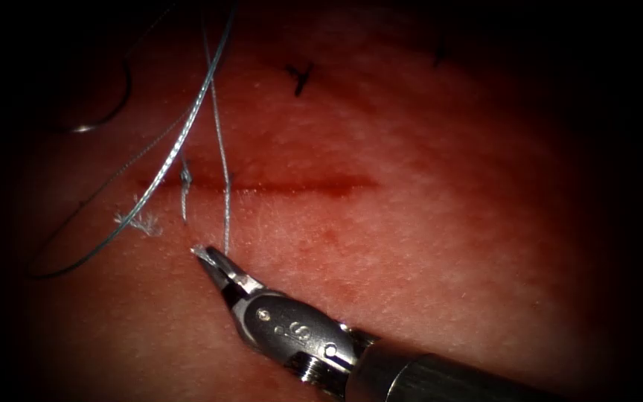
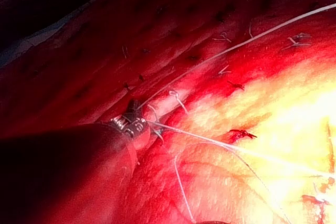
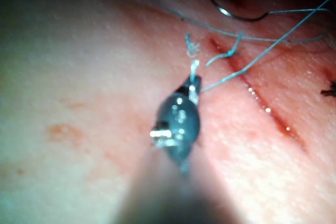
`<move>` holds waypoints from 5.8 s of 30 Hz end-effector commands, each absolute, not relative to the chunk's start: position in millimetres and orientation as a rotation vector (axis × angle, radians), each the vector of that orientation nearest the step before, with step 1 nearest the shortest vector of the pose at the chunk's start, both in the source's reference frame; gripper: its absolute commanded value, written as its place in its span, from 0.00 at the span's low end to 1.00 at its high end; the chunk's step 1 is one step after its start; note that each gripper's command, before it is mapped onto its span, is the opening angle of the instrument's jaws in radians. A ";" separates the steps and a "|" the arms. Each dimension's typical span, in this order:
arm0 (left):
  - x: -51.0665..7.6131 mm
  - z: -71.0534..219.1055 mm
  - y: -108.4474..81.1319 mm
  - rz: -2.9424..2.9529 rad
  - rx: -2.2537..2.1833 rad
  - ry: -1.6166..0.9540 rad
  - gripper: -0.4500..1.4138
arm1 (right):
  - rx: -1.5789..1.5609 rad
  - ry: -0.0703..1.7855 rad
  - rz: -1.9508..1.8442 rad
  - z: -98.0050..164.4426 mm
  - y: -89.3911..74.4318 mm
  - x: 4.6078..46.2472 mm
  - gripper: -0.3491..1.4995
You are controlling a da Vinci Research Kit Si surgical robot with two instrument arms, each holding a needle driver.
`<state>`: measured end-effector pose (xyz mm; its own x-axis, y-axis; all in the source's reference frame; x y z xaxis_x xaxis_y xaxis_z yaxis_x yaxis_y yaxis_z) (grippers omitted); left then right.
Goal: Wound Closure
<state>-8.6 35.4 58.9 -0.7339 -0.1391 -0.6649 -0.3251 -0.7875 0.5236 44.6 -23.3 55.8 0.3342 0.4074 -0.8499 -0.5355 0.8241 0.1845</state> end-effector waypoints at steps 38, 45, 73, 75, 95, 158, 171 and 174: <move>-15.2 41.9 8.7 2.126 -1.932 0.081 0.00 | 0.105 1.172 0.536 54.4 -8.6 42.7 0.60; -15.3 41.1 5.7 2.039 -1.908 -0.047 0.00 | 0.137 1.233 0.499 56.9 -5.3 45.8 0.00; -14.0 47.2 3.6 1.914 -1.462 -0.174 0.00 | 0.320 1.756 0.481 57.7 1.5 47.6 0.00; -13.6 48.1 3.4 1.923 -1.450 -0.169 0.00 | 0.343 1.783 0.471 57.2 1.7 47.4 0.00; -12.4 51.2 5.0 1.930 -1.390 -0.149 0.00 | 0.599 1.648 0.056 56.2 -0.2 47.5 0.00; -13.9 53.1 5.1 2.014 -1.436 -0.149 0.00 | 0.923 0.899 -0.812 60.6 -6.0 48.6 0.12; -13.8 52.6 3.9 2.017 -1.443 -0.153 0.00 | 0.873 0.836 -0.866 61.2 -5.2 49.2 0.00; -14.1 52.2 2.7 2.018 -1.455 -0.161 0.00 | 0.854 0.894 -0.827 61.0 -4.9 49.2 0.00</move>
